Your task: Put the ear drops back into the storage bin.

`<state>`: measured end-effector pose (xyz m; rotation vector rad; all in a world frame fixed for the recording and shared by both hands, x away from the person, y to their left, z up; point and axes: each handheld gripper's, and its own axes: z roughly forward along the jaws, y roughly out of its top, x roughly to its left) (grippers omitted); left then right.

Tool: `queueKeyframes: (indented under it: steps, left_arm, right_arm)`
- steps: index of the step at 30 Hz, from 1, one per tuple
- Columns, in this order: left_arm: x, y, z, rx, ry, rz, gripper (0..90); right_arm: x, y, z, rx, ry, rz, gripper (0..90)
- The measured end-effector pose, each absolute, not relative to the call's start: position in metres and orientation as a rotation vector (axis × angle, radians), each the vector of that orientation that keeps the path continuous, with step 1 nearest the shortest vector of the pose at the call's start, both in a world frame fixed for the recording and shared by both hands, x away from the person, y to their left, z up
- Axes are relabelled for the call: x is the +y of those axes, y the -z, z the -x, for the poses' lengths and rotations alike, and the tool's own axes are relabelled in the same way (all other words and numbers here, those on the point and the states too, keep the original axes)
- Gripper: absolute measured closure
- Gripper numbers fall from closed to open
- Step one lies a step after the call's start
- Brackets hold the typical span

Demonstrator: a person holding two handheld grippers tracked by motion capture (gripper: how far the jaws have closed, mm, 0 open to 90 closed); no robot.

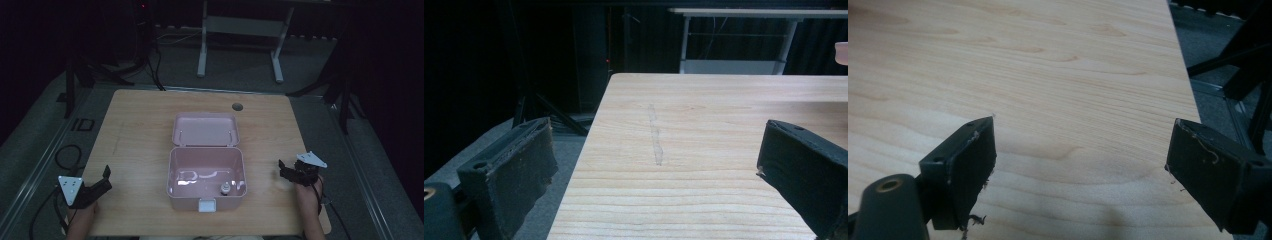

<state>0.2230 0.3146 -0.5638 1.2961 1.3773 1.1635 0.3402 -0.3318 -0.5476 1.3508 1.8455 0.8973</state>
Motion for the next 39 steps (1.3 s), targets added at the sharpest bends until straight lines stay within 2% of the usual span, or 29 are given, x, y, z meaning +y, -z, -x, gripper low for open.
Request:
queueKeyframes:
  steps: [8,32,39]
  left_arm:
    - [0.315,0.564,-0.223,1.377,-1.164,-1.296,2.4]
    - [0.316,0.564,-0.223,1.379,-1.157,-1.287,2.4]
    - [0.316,0.564,-0.223,1.379,-1.157,-1.286,2.4]
  right_arm:
    - [-0.334,0.551,-0.341,1.794,-0.872,-1.376,12.1]
    - [-0.340,0.543,-0.321,1.664,-1.122,-1.216,12.2]
    - [-0.338,0.545,-0.323,1.705,-1.085,-1.206,12.2]
